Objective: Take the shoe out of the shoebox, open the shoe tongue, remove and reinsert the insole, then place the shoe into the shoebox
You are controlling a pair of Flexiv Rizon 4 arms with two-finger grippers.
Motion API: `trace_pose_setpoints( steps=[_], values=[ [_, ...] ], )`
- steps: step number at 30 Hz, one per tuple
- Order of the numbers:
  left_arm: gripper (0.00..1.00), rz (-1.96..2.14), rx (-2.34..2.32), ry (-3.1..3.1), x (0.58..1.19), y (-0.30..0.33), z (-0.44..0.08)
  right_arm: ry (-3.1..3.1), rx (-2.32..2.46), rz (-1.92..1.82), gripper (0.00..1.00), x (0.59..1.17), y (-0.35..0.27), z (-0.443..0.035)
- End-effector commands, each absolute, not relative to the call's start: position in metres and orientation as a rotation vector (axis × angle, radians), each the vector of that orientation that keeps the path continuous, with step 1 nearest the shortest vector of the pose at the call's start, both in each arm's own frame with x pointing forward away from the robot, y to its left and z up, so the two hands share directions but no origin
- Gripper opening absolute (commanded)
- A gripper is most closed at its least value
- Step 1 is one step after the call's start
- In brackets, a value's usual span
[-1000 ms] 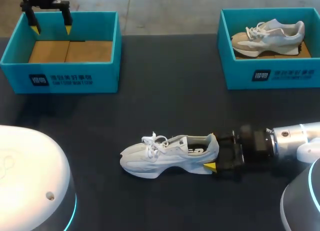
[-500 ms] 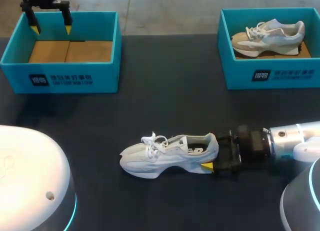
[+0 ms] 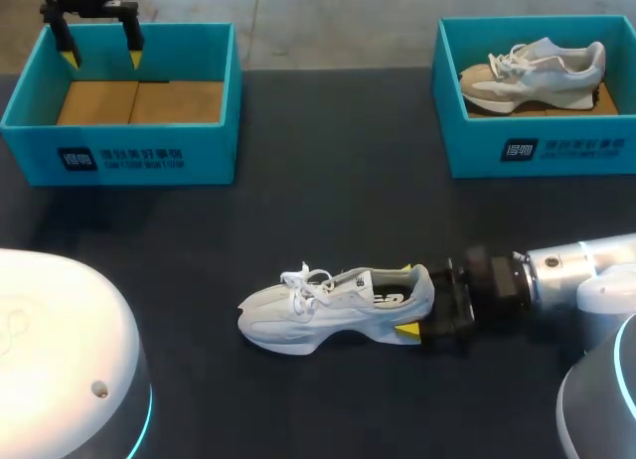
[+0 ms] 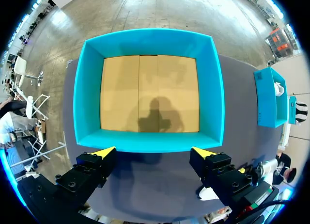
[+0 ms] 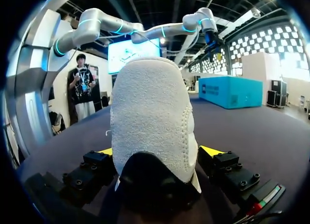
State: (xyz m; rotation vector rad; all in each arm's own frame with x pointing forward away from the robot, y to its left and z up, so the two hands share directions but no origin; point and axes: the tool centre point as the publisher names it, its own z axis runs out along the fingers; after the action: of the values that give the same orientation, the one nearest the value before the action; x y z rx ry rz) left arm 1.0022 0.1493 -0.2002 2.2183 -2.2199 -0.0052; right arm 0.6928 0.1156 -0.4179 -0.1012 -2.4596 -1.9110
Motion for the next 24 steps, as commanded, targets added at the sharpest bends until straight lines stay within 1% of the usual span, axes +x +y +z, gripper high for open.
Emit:
trace_pose_setpoints(
  steps=[1,24],
  values=[
    [1.00,-0.004,2.219,-2.220,1.002,0.150,-0.200,-2.457,-0.094,-1.908,1.00,0.696,0.118,-0.420],
    [1.00,-0.004,2.219,-2.220,1.002,0.150,-0.200,-2.490,-0.070,-1.886,1.00,0.692,0.132,-0.413]
  ],
)
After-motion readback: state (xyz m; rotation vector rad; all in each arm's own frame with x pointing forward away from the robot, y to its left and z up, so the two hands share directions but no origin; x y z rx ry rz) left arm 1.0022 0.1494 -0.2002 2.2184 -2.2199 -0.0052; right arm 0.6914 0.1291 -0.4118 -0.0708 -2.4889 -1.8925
